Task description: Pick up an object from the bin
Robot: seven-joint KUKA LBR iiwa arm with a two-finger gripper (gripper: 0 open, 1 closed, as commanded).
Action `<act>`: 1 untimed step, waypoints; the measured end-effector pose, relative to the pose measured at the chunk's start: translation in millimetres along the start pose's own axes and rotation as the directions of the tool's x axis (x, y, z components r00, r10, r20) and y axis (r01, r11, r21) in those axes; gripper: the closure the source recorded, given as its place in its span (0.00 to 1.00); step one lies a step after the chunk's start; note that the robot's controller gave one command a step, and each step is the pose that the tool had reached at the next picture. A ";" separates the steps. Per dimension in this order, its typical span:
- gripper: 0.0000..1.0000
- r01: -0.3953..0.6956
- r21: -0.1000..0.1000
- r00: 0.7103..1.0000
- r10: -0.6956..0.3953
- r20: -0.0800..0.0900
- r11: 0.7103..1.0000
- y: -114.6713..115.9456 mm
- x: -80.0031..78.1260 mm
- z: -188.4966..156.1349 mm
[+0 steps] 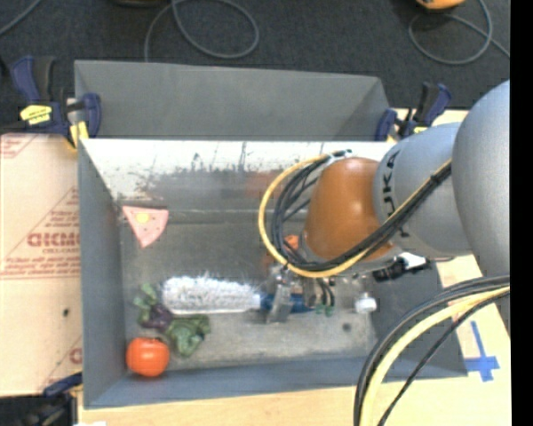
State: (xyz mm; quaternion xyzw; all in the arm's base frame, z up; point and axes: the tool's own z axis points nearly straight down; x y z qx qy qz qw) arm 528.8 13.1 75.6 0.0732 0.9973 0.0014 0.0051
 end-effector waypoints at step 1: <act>1.00 0.099 0.001 0.995 -0.099 0.004 0.995 2.7 -14.6 -133.2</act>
Offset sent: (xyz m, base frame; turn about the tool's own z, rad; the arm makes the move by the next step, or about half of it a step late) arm 0.0000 0.0000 0.0000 0.0000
